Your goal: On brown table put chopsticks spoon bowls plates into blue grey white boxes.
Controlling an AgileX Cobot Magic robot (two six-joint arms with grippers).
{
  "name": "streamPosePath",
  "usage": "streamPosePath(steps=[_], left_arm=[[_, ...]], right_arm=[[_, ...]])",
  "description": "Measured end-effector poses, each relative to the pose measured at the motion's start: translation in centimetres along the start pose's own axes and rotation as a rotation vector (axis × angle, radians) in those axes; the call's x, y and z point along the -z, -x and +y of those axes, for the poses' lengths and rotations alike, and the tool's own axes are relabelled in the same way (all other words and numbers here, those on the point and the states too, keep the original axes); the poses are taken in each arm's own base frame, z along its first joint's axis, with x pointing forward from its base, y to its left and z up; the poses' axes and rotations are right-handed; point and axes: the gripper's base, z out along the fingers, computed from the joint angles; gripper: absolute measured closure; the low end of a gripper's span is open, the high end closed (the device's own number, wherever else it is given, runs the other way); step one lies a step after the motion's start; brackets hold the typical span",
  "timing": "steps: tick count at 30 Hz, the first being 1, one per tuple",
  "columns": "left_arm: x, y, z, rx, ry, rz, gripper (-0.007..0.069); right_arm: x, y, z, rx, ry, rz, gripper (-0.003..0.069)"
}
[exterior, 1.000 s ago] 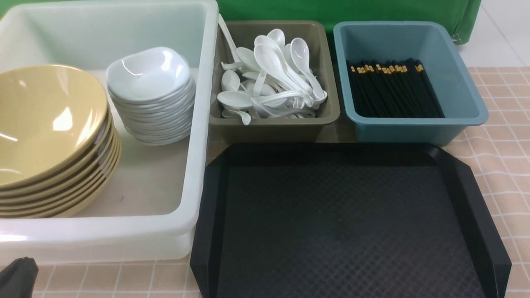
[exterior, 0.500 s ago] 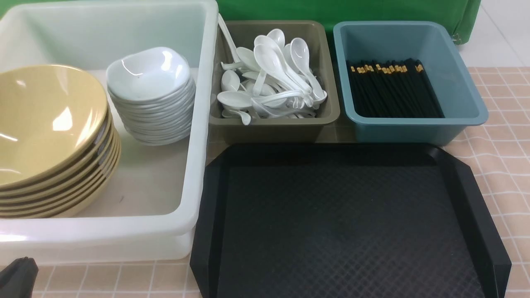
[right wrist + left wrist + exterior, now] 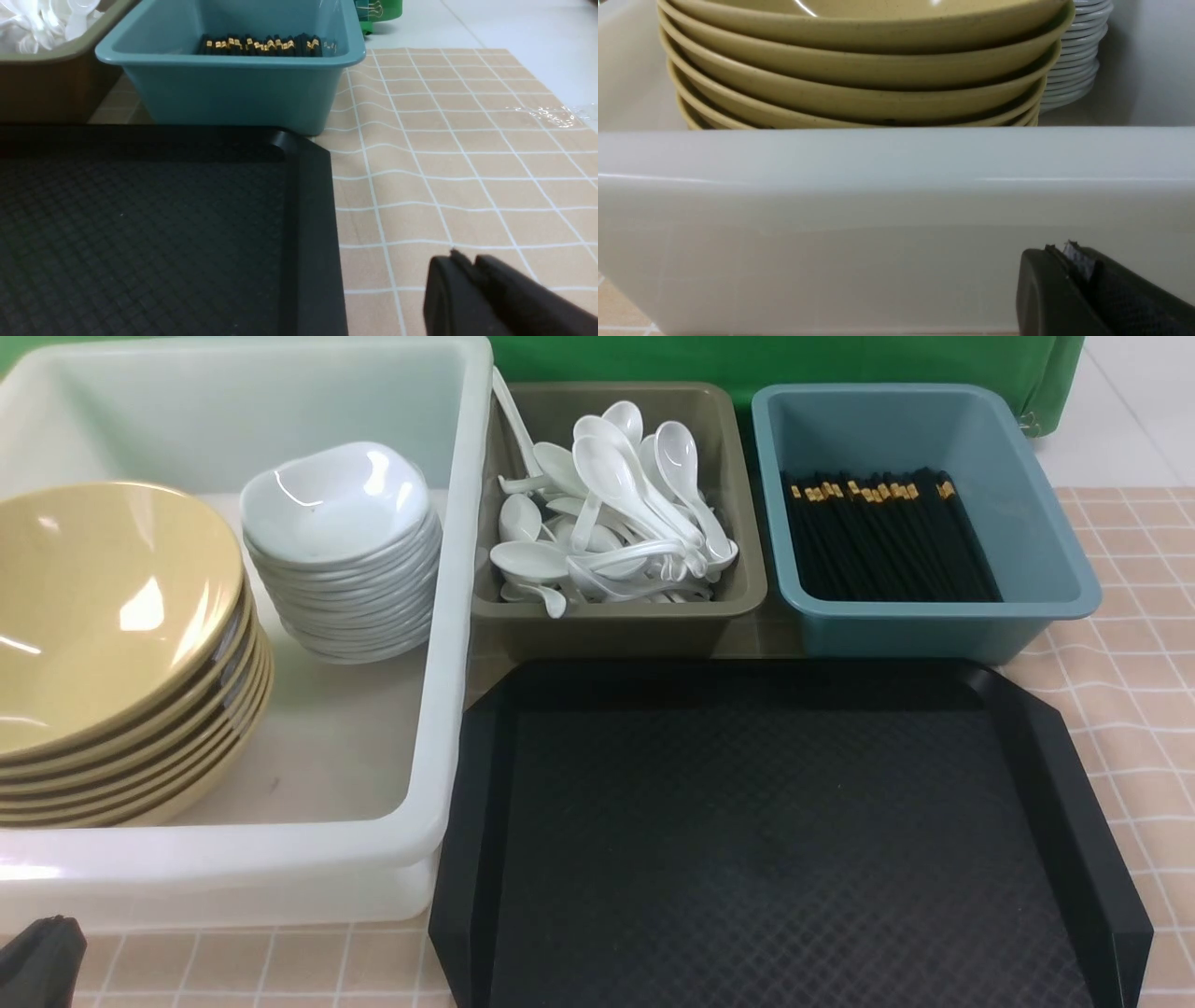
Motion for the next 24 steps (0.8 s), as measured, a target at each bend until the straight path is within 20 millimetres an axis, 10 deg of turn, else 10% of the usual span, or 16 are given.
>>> streamPosePath(steps=[24], left_arm=[[0.00,0.00,0.00,0.000,0.000,0.000,0.0623]], right_arm=[[0.00,0.00,0.00,0.000,0.000,0.000,0.0539]])
